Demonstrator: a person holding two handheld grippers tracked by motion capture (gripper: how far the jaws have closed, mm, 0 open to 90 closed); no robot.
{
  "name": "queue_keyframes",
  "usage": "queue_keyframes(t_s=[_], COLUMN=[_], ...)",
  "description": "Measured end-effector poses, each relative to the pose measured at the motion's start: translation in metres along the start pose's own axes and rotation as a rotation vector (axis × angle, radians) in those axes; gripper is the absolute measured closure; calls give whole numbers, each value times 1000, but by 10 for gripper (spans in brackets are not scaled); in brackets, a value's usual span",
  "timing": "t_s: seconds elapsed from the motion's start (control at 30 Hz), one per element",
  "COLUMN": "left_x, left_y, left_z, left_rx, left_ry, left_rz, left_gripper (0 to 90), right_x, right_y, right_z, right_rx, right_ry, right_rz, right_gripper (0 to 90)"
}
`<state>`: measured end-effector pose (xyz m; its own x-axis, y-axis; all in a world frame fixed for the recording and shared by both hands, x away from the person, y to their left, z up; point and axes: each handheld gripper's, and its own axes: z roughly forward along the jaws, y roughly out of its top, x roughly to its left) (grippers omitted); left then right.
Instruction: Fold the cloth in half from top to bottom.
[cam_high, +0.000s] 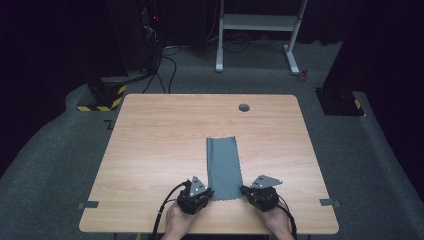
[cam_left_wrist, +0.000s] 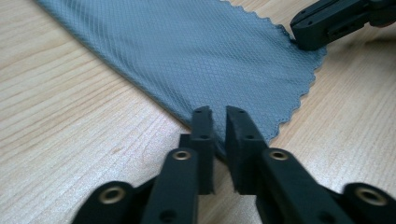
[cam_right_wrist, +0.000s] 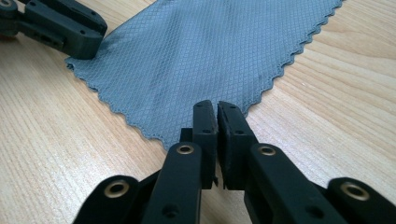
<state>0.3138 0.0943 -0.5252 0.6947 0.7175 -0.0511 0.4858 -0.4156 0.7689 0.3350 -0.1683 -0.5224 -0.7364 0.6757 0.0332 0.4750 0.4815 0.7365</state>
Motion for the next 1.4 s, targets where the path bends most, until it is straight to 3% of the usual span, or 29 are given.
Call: queue_keyframes(t_s=[0.1, 0.37, 0.5, 0.63, 0.7, 0.73, 0.8, 0.87, 1.0, 1.17, 1.4], left_x=[2, 3, 0, 1, 2, 4, 6, 10, 23, 48, 74], left_y=[0, -3, -6, -10, -11, -10, -9, -5, 8, 31, 64], left_z=[0, -6, -13, -17, -16, -16, -16, -16, -5, 17, 47], left_rx=[3, 17, 37, 36, 18, 18, 9, 3, 5, 18, 41], left_ry=[-17, -44, -35, -39, -35, -40, -40, -19, 2, 59, 121], left_rz=[-8, -32, -4, -8, -26, -35, -46, -35, -54, -70, -79], left_gripper=[881, 896, 896, 888, 835, 731, 650, 582, 542, 531, 527], right_x=[1, 6, 17, 24, 24, 22, 19, 15, 3, -18, -28], right_y=[0, -2, -5, -7, -7, -8, -7, -6, 1, 17, 42], right_z=[0, -3, -6, -7, -8, -8, -9, -11, -9, 5, 29], right_rx=[-2, 5, 12, 8, 4, -2, -5, -17, -38, -49, -44], right_ry=[-3, 9, 18, 26, 29, 34, 50, 48, 42, 6, -10], right_rz=[-13, -24, -49, -60, -55, -56, -37, -32, -12, -2, -30], right_gripper=[885, 895, 895, 887, 852, 812, 788, 768, 743, 746, 752])
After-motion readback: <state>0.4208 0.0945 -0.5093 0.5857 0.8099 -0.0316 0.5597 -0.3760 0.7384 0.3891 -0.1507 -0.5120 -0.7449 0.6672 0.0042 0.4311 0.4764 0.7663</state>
